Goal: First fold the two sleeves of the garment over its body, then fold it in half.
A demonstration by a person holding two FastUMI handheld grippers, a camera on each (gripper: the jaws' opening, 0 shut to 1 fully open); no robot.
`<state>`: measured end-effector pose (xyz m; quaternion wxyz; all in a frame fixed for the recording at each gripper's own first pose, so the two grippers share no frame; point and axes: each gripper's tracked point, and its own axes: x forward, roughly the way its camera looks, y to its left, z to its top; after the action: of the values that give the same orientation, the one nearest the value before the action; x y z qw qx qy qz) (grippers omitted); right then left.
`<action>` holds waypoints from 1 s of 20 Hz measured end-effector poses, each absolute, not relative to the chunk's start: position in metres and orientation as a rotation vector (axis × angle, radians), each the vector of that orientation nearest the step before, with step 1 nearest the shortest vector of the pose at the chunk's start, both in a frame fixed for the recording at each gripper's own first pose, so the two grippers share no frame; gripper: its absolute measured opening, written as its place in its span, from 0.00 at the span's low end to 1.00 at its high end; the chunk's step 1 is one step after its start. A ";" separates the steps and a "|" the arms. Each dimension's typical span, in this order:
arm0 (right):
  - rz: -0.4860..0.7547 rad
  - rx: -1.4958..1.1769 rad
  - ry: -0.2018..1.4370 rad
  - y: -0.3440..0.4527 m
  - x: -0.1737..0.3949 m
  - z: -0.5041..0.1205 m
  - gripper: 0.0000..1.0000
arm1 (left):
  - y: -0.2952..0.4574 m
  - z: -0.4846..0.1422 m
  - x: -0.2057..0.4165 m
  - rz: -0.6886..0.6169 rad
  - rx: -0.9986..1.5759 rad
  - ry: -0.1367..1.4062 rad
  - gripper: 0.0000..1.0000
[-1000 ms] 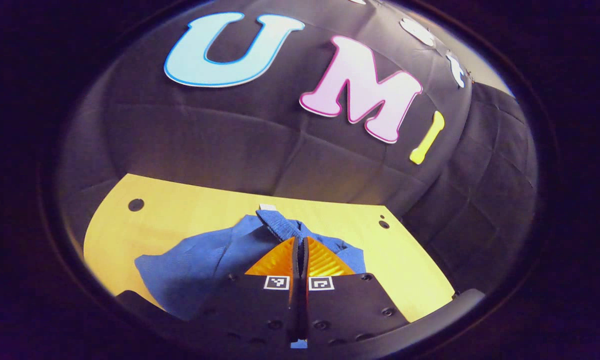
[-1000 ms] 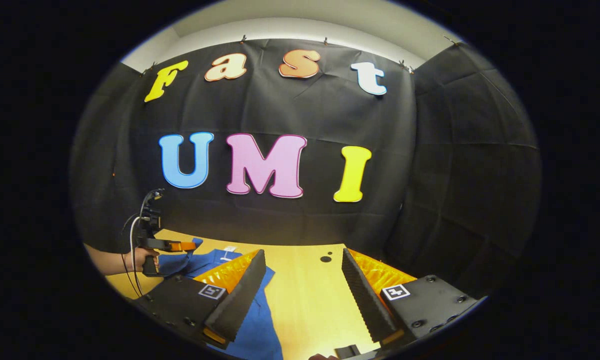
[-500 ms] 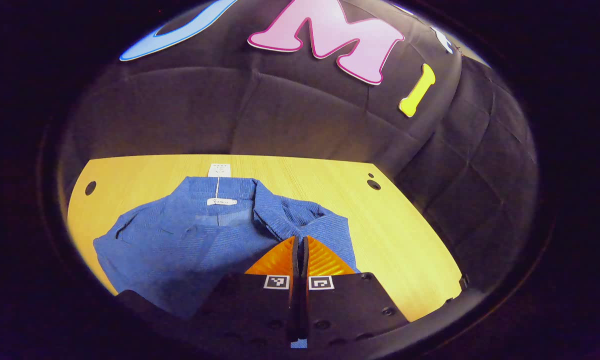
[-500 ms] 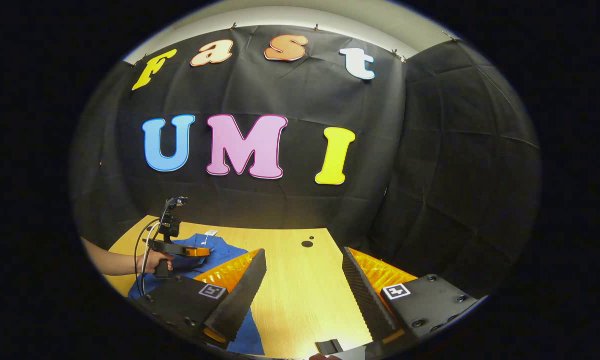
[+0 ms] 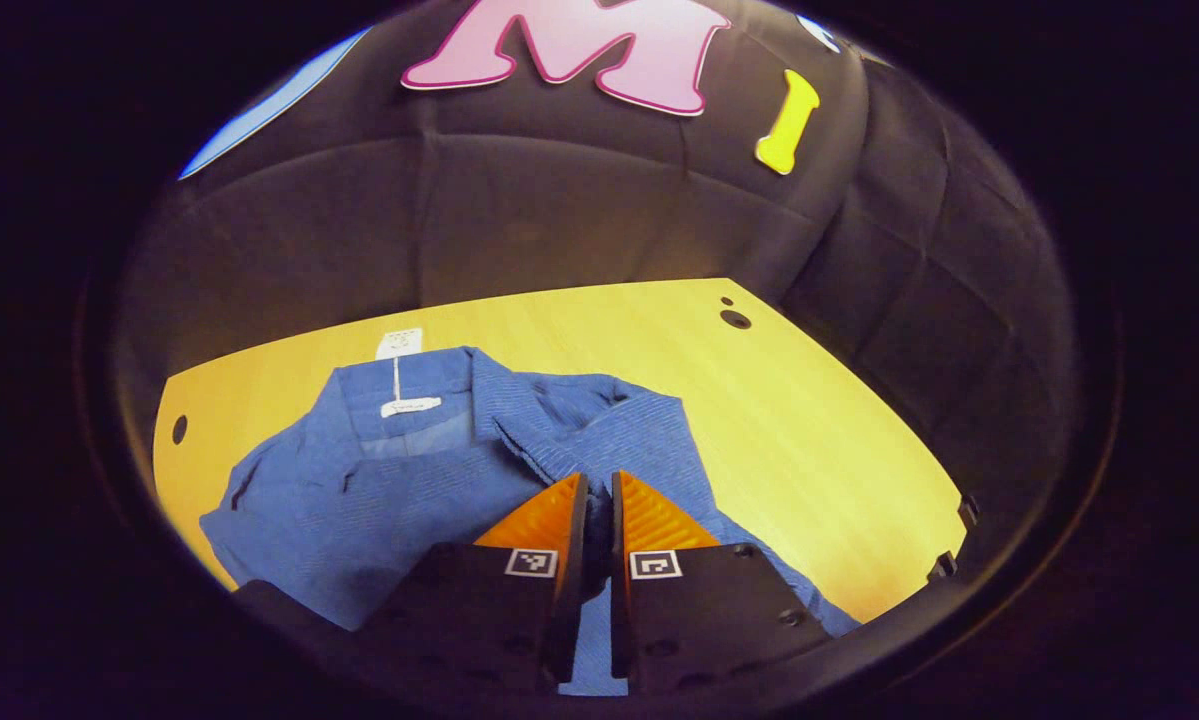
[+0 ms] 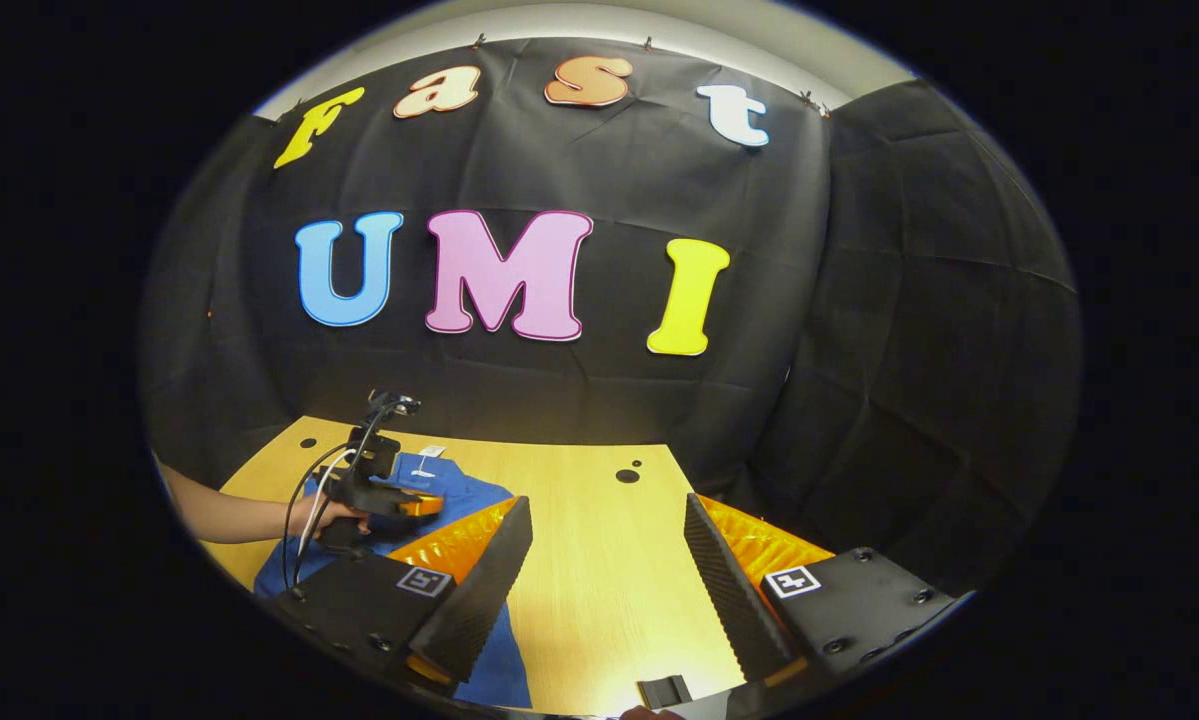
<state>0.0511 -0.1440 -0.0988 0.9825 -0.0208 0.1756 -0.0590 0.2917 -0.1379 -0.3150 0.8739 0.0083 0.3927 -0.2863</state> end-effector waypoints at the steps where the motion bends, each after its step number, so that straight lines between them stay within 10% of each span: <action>1: -0.117 -0.042 0.352 -0.143 0.052 -0.099 0.97 | -0.151 -0.313 0.283 -0.655 -0.021 0.840 0.17; 3: -0.114 -0.044 0.352 -0.143 0.050 -0.099 0.97 | -0.164 -0.308 0.271 -0.707 -0.059 0.852 0.54; 7: -0.103 -0.034 0.370 -0.139 0.046 -0.110 0.97 | -0.153 -0.270 0.256 -0.681 -0.131 0.779 0.81; 20: 0.126 0.063 0.472 -0.041 0.019 -0.193 0.98 | 0.052 -0.243 0.005 -0.151 -0.128 0.727 0.84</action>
<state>0.0189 -0.0406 -0.1932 0.9698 0.0314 0.2339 0.0622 0.0048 0.0525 -0.2428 0.9298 -0.0626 0.3551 -0.0739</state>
